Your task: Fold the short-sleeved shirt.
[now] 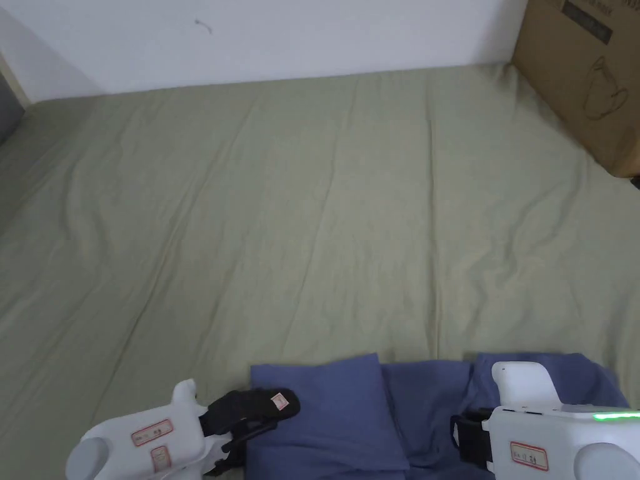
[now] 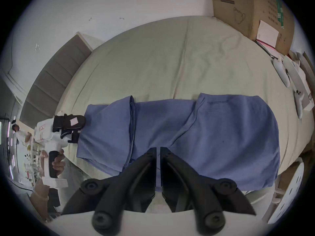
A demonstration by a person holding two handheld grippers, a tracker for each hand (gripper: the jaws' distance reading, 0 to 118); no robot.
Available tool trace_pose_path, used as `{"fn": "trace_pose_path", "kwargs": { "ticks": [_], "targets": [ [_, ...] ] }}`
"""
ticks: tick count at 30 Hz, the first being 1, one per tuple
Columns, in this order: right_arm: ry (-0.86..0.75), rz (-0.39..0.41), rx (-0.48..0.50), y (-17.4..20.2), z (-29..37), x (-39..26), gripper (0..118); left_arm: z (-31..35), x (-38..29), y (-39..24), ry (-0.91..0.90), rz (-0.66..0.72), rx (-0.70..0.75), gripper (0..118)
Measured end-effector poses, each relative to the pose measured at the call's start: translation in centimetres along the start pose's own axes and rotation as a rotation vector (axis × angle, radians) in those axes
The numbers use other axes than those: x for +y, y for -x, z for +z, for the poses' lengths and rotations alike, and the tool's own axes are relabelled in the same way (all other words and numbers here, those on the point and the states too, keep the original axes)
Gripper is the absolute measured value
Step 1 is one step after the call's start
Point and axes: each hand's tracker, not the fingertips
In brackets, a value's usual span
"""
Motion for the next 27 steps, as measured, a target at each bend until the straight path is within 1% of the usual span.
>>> {"fn": "trace_pose_path", "kwargs": {
  "ticks": [1, 3, 5, 6, 8, 9, 12, 13, 17, 21, 23, 26, 27],
  "targets": [
    [0.004, 0.004, 0.002, 0.1, -0.1, 0.0, 5, -0.5, 0.2, -0.3, 0.024, -0.032, 0.004, 60],
    [0.014, 0.010, 0.002, 0.2, -0.3, -0.1, 5, -1.2, 0.2, -1.1, 0.083, -0.088, 0.044, 10],
    [0.022, 0.016, -0.007, 0.4, -0.3, -0.1, 5, -2.1, 0.1, -1.7, 0.125, -0.176, 0.176, 9],
    [0.025, 0.018, -0.012, 0.4, -0.3, -0.1, 5, -1.9, 0.3, -1.7, 0.126, -0.201, 0.142, 9],
    [0.028, 0.024, -0.020, 0.6, -0.1, 0.0, 5, -0.9, 0.9, -1.8, 0.122, -0.155, 0.102, 10],
    [0.027, 0.024, -0.023, 0.6, 0.0, 0.0, 5, -0.5, 1.1, -1.8, 0.126, -0.159, 0.087, 10],
    [0.023, 0.018, -0.036, 0.8, 0.1, 0.4, 5, 1.4, 1.8, -1.9, 0.125, -0.198, 0.088, 9],
    [0.024, 0.017, -0.043, 1.0, 0.2, 0.5, 5, 2.1, 2.0, -1.8, 0.109, -0.212, 0.110, 9],
    [0.022, 0.029, -0.058, 2.1, 0.1, 0.6, 5, 7.5, 3.6, -0.5, 0.059, -0.208, 0.154, 9],
    [0.030, 0.068, -0.035, 3.5, -0.3, 0.4, 5, 13.8, 5.0, 1.2, -0.012, -0.218, 0.274, 10],
    [0.037, 0.076, -0.025, 4.1, -0.7, 0.2, 5, 16.5, 5.7, 2.0, -0.037, -0.193, 0.329, 10],
    [0.048, 0.077, -0.007, 4.6, -1.3, -0.1, 5, 18.9, 5.8, 2.0, -0.058, -0.173, 0.351, 10],
    [0.051, 0.077, -0.002, 4.8, -1.4, -0.1, 5, 18.9, 5.0, 0.9, -0.062, -0.171, 0.356, 10]
  ]
}}
